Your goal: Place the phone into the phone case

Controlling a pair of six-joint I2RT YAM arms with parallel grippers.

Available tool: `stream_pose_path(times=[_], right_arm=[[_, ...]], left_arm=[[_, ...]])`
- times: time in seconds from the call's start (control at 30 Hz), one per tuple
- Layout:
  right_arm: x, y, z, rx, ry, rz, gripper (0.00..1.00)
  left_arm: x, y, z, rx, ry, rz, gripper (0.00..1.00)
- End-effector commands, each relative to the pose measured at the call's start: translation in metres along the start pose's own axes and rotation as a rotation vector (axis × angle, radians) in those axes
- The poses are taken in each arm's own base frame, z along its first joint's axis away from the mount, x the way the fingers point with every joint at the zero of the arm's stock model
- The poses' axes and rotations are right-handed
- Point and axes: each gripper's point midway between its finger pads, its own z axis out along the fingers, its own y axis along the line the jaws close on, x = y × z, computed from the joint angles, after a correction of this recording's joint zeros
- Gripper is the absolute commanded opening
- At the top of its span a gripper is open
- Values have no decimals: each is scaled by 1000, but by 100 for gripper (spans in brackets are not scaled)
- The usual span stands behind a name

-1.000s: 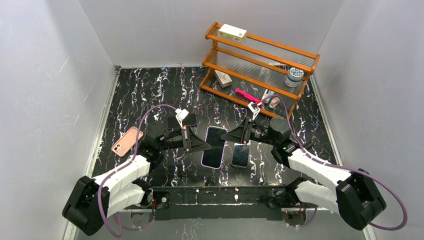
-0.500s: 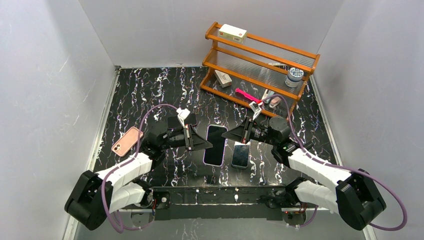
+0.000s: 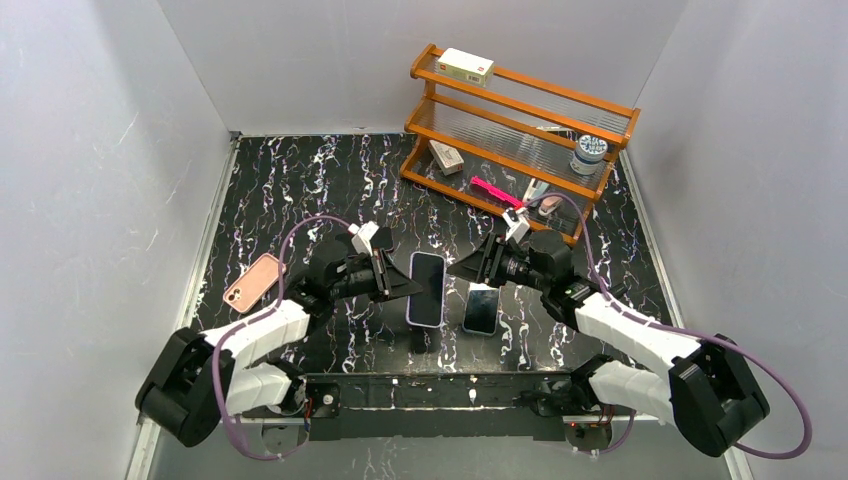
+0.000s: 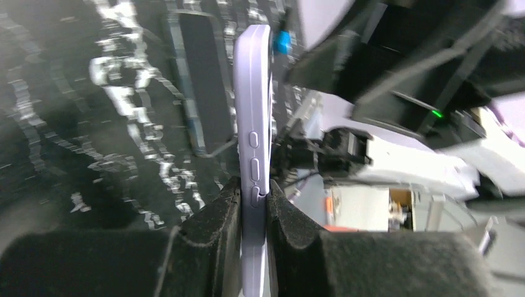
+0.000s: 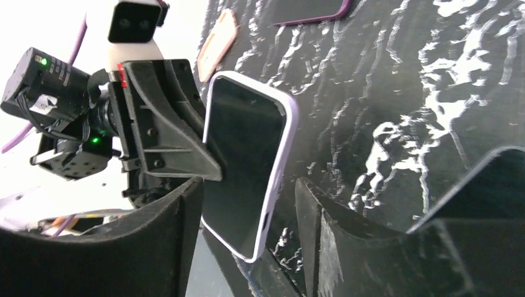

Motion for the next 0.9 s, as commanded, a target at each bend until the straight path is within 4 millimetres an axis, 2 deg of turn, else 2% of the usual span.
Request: stream_pose_path(times=[0.0, 0.23, 0.43, 0.6, 0.73, 0.87], right_arm=[[-27, 0, -4, 96, -75, -6, 71], [-36, 11, -18, 110, -111, -42, 98], [-36, 11, -25, 121, -128, -47, 99], [-30, 7, -27, 120, -119, -37, 99], [-23, -3, -26, 159, -86, -28, 96], [-16, -10, -22, 175, -34, -52, 88]], left_arm=[[-12, 34, 6, -150, -63, -75, 0], [-21, 41, 24, -140, -70, -107, 0], [-15, 56, 46, -173, -23, -132, 0], [-3, 91, 49, -295, -11, -205, 1], [12, 122, 43, -432, 30, -244, 23], [11, 133, 32, -536, 36, -197, 38]])
